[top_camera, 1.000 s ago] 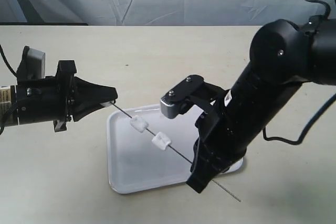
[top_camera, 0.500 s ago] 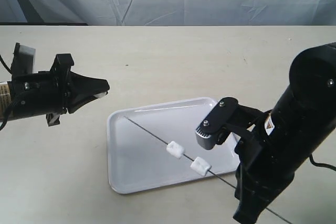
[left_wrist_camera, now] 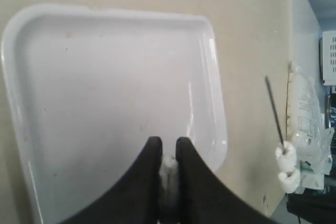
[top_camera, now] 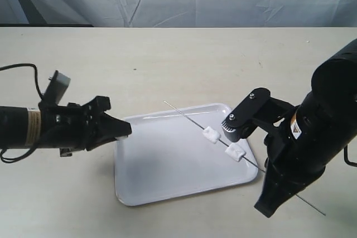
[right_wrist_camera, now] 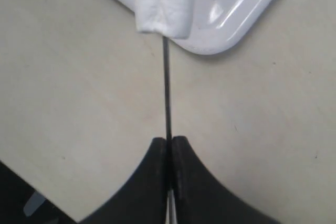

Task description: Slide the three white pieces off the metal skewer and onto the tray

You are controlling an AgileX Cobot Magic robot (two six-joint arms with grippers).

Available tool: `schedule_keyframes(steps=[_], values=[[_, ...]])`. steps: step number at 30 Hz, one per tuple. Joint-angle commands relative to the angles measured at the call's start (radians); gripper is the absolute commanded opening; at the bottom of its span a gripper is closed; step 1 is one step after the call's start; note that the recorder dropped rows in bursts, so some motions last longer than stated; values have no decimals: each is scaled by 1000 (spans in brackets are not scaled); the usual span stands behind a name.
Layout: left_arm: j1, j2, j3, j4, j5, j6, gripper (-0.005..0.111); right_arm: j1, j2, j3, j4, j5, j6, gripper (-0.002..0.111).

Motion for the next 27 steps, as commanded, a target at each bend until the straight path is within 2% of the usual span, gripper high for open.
schedule_keyframes(steps=[1, 6, 11, 14, 20, 25, 27], values=[[-70, 82, -24, -37, 0, 24, 0, -3, -8, 2, 3, -18, 10, -1], [-105, 181, -76, -41, -21, 41, 0, -3, -8, 2, 17, -7, 12, -1], [-105, 235, -108, -36, -62, 41, 1, -3, -8, 2, 34, 1, 12, -1], [-105, 249, -119, -22, -62, 50, 10, -3, -8, 2, 69, -3, 12, -1], [-105, 259, -122, -16, -84, 58, 43, -3, -8, 2, 71, -11, 12, -1], [-105, 259, -122, -24, -282, 58, 45, -3, -8, 2, 81, -76, 12, -1], [-105, 259, -122, -33, -278, 71, 45, -3, -8, 2, 102, -91, 14, -1]])
